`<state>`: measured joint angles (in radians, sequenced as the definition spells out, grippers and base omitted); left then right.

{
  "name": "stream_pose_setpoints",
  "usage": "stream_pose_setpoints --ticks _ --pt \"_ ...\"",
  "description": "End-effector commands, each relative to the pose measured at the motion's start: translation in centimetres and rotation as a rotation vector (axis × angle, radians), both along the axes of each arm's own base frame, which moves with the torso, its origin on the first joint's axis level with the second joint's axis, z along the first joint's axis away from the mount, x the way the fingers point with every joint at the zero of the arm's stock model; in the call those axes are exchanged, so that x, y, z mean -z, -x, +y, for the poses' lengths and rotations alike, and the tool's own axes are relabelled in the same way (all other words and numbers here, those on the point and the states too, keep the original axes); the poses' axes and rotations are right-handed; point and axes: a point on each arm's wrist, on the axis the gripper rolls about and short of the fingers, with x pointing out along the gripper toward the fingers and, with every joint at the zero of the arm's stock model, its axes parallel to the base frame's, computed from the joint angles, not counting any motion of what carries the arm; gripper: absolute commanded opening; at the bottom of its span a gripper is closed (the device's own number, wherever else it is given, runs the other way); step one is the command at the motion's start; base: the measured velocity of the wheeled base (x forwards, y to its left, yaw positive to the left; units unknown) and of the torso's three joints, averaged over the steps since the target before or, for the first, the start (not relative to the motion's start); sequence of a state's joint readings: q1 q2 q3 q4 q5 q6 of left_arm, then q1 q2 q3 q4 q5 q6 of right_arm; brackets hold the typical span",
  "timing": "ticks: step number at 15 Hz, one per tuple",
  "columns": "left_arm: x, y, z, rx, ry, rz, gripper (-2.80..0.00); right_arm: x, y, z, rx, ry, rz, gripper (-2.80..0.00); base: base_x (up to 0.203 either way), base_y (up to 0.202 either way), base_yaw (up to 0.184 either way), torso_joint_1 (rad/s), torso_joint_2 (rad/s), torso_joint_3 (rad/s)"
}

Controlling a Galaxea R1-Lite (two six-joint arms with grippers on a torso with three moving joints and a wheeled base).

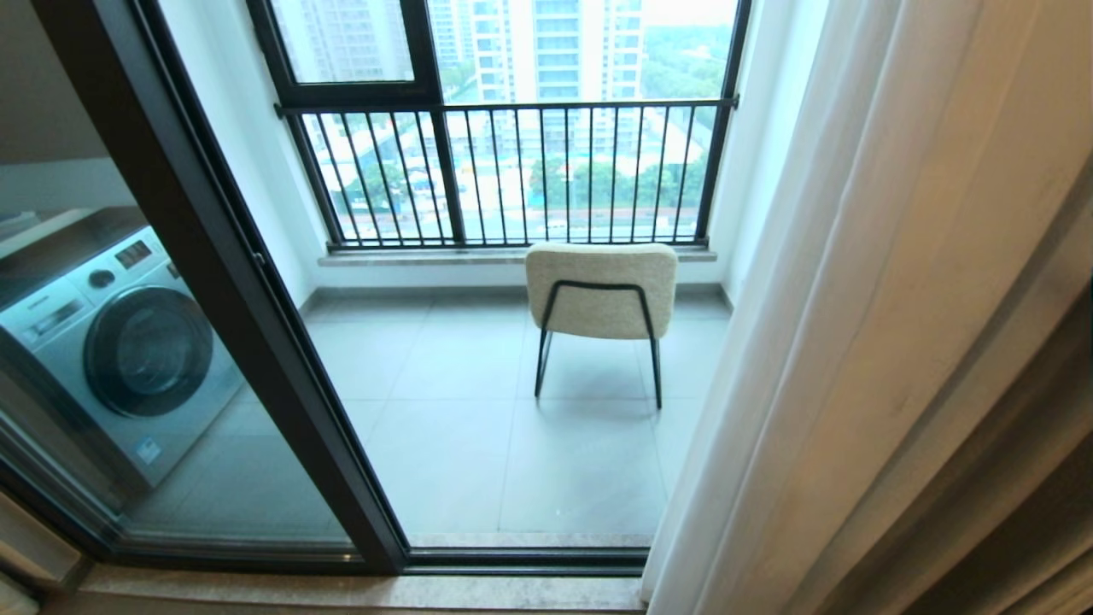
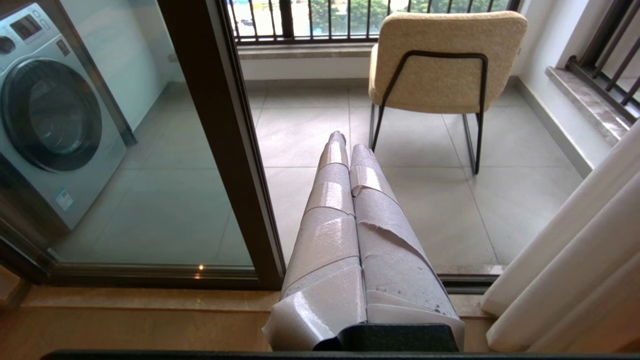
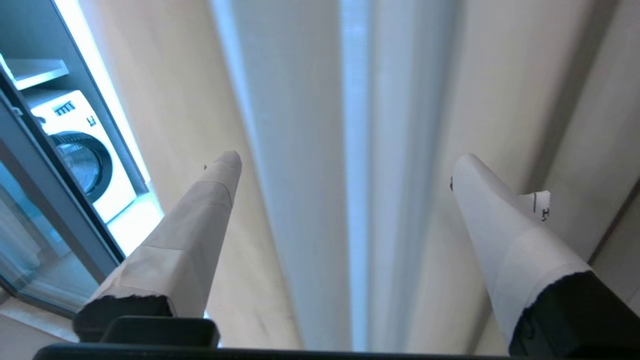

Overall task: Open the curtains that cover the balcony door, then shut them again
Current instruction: Pull the inner curtains open on both sides

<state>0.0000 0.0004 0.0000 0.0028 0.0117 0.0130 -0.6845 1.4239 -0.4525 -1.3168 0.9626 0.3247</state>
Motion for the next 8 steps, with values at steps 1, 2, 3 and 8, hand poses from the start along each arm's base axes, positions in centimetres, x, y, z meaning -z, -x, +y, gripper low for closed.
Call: stream_pose_setpoints --ticks 1,2,3,8 --pt "0.0 0.0 0.0 -0.001 -0.001 0.0 -2.8 -0.8 1.8 1.5 -0.005 0.032 -0.038 0.0 0.0 0.0 0.0 0.0 0.0 0.0" --pt "0.0 0.0 0.0 -0.001 -0.001 0.0 -2.8 -0.8 2.4 2.0 -0.005 0.037 -0.044 0.0 0.0 0.0 0.0 0.0 0.0 0.0" --pt "0.0 0.0 0.0 -0.001 -0.001 0.0 -2.8 -0.8 3.0 2.4 -0.004 0.038 -0.047 0.0 0.0 0.0 0.0 0.0 0.0 0.0" --pt "0.0 0.0 0.0 -0.001 -0.001 0.0 -2.8 -0.8 6.3 5.2 -0.013 0.075 -0.086 0.0 0.0 0.0 0.0 0.0 0.0 0.0"
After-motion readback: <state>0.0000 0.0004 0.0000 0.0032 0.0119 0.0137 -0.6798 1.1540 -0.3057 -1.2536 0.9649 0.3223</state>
